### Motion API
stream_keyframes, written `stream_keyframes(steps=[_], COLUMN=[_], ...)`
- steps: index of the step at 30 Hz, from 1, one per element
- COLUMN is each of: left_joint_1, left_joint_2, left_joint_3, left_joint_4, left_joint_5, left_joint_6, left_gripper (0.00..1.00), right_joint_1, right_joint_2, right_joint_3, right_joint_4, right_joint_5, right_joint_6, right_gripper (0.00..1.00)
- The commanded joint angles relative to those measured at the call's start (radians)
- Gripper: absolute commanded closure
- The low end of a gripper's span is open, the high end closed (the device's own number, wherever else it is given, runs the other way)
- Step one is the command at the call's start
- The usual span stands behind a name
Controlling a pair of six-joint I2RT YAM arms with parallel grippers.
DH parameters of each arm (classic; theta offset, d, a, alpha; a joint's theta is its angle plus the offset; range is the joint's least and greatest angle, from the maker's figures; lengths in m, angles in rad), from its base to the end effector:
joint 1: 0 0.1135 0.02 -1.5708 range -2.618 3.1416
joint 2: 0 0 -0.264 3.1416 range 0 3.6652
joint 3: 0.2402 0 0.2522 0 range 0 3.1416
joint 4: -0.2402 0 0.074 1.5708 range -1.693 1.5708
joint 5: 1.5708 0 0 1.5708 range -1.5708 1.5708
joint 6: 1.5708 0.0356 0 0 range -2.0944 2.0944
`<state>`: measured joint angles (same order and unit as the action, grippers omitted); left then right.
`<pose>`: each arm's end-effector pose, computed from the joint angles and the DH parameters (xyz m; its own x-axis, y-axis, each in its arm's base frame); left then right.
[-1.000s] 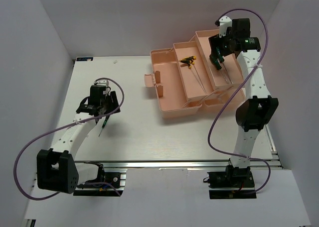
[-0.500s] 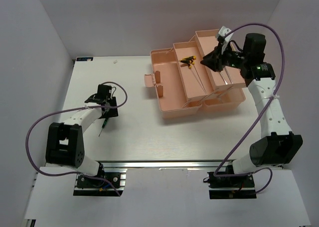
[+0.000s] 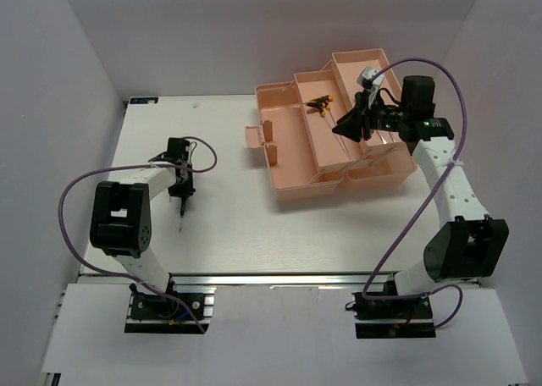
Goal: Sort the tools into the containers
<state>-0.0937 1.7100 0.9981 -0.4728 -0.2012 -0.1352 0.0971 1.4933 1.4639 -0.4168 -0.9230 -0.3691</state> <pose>0.3215 -0.0231 0.1595 -0.9162 -0.0465 -0.3981 -0.1077 0.9853 0.1327 0.3280 0.0605 0.3883 -0.1212 -0.2305 -0.9655 -0.8772 0.4800 -0.0045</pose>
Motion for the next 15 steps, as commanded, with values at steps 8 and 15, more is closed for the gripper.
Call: stream_keyframes(steps=[8, 15], left_joint_1=[0.012, 0.011], left_joint_2=[-0.010, -0.182], left_joint_3=[0.000, 0.105], left_joint_4=[-0.021, 0.002], left_joint_5=[0.144, 0.472], left_joint_6=[0.009, -0.119], left_gripper=[0.95, 1.00], right_joint_1=[0.004, 0.003], right_joint_2=[-0.062, -0.070], right_joint_3=[-0.059, -0.077], right_joint_4=[0.081, 0.108], right_joint_5=[-0.016, 0.012], right_joint_6=[0.082, 0.113], right_gripper=[0.59, 0.47])
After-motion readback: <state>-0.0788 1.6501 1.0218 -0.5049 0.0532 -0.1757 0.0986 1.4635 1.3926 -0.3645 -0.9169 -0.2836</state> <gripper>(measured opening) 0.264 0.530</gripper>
